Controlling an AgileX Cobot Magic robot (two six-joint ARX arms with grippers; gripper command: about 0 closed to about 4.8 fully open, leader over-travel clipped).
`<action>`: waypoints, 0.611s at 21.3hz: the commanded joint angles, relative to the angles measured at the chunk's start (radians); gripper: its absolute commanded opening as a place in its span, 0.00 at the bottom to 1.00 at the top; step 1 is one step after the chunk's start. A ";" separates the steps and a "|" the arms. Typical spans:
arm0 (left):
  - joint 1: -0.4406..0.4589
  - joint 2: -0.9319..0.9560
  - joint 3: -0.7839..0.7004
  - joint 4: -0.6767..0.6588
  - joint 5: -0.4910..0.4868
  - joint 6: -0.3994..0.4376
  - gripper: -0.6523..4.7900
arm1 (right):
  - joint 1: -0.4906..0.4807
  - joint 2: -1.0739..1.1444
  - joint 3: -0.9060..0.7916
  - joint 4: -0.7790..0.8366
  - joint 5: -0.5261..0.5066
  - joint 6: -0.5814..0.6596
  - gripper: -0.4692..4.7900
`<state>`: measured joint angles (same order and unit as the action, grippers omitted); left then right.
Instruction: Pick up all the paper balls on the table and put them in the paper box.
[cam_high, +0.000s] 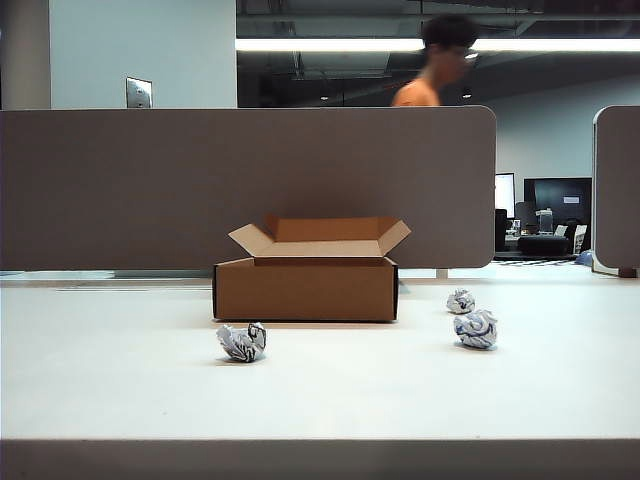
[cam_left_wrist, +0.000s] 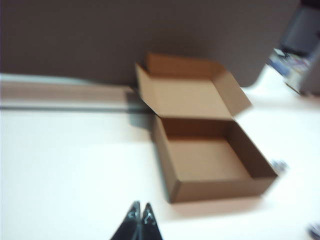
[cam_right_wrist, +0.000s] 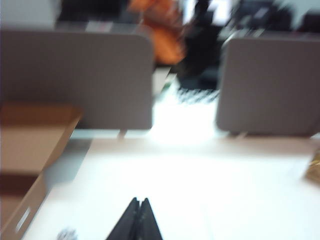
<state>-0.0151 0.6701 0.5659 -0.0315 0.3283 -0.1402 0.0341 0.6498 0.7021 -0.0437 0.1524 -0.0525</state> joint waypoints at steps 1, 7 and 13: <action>-0.043 0.079 0.026 0.011 0.080 0.065 0.11 | 0.002 0.130 0.066 -0.027 -0.051 -0.002 0.09; -0.266 0.354 0.126 -0.099 0.076 0.312 0.37 | 0.022 0.557 0.290 -0.155 -0.100 -0.004 0.09; -0.311 0.573 0.207 -0.192 0.075 0.451 0.59 | 0.039 0.839 0.449 -0.159 -0.203 -0.003 0.74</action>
<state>-0.3264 1.2259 0.7639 -0.2081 0.4011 0.2779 0.0719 1.4670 1.1305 -0.2096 -0.0139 -0.0536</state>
